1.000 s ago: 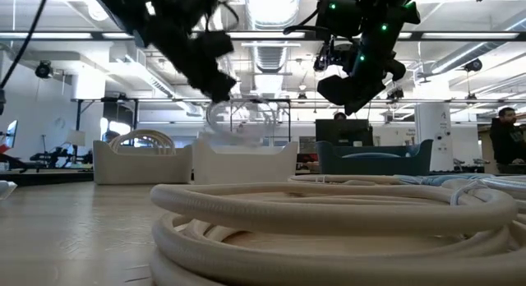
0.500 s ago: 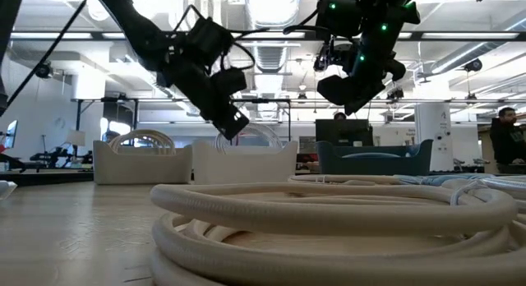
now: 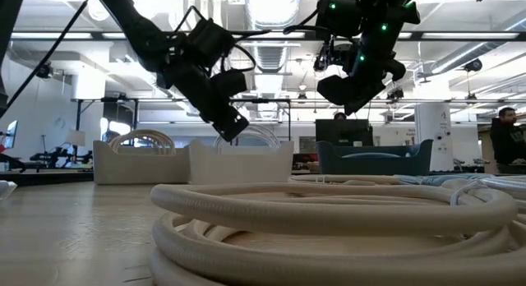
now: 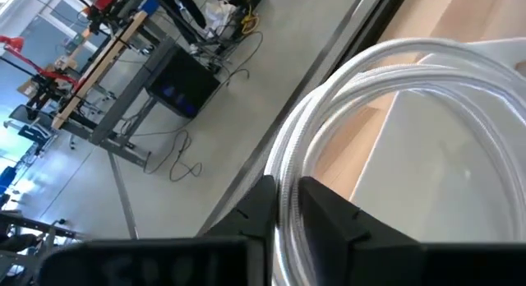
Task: Sort HDMI cables
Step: Put the left white HDMI cable into the white bin, then put the left light blue HDMI cable into the blue bin
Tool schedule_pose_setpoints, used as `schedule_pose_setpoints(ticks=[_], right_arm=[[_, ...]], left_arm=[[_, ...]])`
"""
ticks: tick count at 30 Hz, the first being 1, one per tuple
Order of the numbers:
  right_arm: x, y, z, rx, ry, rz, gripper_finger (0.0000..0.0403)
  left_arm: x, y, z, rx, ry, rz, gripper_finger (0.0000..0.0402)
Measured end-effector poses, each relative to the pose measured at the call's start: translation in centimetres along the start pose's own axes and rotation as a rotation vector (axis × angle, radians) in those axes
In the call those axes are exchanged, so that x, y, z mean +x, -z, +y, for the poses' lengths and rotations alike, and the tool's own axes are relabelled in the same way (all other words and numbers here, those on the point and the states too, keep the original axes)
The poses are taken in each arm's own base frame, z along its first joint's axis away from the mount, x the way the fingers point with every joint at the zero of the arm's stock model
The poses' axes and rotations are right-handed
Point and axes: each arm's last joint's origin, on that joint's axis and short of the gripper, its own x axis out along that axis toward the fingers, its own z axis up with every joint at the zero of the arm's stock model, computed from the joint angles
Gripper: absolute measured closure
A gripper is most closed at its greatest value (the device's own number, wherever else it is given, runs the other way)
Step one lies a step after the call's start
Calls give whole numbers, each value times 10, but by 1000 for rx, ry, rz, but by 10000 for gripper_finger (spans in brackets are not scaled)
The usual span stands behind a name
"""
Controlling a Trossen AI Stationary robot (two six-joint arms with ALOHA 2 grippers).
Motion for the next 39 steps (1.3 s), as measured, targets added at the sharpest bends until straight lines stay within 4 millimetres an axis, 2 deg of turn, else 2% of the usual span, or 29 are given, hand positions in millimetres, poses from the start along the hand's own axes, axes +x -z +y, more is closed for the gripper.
schedule_pose_setpoints(ticks=[10,17,21,29,39], right_arm=[[0,0,0,3,-9,6,316],[-1,2,3,-42,-70,46,298],[-5,3,7,-66,-107,47,284],[-14,5,16,-96,-194,42,254],[-26,3,28,-94,-294,-16,232]], left_arm=[[-8,2,4,-5,22,55,267],[-26,1,9,51,58,87,237],[-45,-5,14,84,122,104,234],[-93,-19,34,99,374,101,234],[-142,-4,48,20,705,235,234]])
